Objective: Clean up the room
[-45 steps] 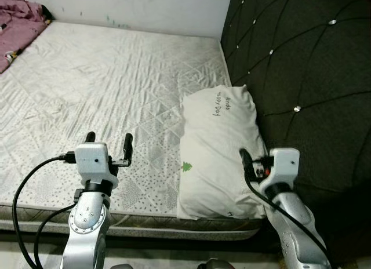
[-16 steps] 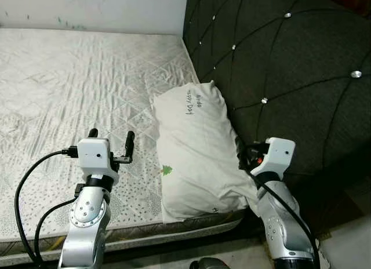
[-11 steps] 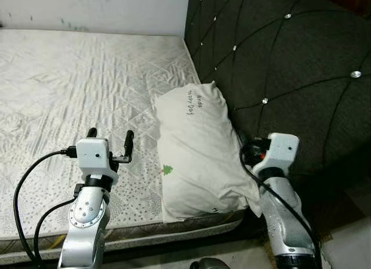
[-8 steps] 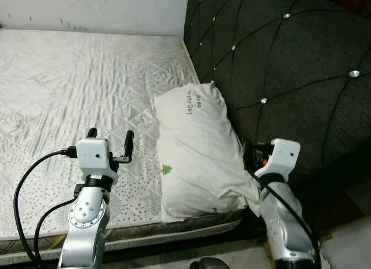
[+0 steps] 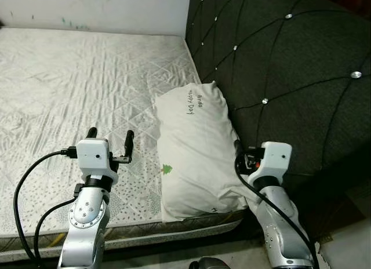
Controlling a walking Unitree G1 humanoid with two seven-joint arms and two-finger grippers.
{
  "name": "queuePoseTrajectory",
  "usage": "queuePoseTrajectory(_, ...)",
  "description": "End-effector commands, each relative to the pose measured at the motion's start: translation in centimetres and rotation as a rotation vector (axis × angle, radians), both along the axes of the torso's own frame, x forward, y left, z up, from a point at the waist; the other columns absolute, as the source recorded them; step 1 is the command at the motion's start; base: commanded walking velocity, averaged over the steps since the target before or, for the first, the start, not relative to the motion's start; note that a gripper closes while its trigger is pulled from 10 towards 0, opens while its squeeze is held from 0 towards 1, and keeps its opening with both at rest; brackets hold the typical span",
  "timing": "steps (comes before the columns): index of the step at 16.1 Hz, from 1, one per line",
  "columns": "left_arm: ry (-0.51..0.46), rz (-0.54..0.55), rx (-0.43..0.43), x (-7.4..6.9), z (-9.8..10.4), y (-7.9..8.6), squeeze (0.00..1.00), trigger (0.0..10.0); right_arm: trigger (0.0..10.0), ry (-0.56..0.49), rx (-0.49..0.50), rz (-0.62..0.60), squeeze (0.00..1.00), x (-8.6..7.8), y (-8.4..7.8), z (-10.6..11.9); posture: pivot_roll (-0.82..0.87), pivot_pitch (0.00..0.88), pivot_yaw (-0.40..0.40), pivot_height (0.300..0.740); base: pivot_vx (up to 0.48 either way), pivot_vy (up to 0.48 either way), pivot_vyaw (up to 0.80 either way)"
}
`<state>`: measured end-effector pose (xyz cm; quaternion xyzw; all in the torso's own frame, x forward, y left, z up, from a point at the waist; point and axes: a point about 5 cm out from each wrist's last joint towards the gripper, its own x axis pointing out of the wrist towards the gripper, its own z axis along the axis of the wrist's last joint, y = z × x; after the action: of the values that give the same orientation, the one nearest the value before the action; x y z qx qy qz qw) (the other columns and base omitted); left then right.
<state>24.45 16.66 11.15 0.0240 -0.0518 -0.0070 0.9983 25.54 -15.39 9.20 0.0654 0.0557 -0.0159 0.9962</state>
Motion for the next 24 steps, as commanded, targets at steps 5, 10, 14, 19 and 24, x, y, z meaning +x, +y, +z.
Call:
queuePoseTrajectory(5,0.000,-0.015,-0.006,0.3,-0.1,-0.2,0.00,10.0,10.0,-0.032,0.080,0.007,0.00,-0.1,-0.3,0.6,0.08,0.000,-0.069,0.740,0.000,0.000,0.00)
queuePoseTrajectory(10,0.004,-0.005,-0.021,0.4,-0.1,0.0,0.00,10.0,10.0,-0.112,0.018,0.116,0.00,0.0,0.4,1.5,0.08,0.000,-0.065,0.740,0.000,0.000,0.00)
queuePoseTrajectory(14,0.007,-0.003,-0.031,0.4,-0.2,0.0,0.00,10.0,10.0,-0.074,0.094,0.009,0.00,0.2,-0.6,0.8,0.09,0.000,-0.061,0.740,0.000,0.000,0.00)
queuePoseTrajectory(19,0.034,0.052,-0.048,0.5,-0.6,0.7,0.00,10.0,10.0,-0.116,0.145,-0.008,0.00,1.3,0.1,1.2,0.09,0.000,-0.054,0.740,0.000,0.000,0.00)
queuePoseTrajectory(24,0.031,0.050,-0.028,0.5,-0.6,0.7,0.00,10.0,10.0,-0.039,-0.293,0.105,0.00,2.3,-0.4,0.6,0.09,0.000,-0.052,0.740,0.000,0.000,0.00)
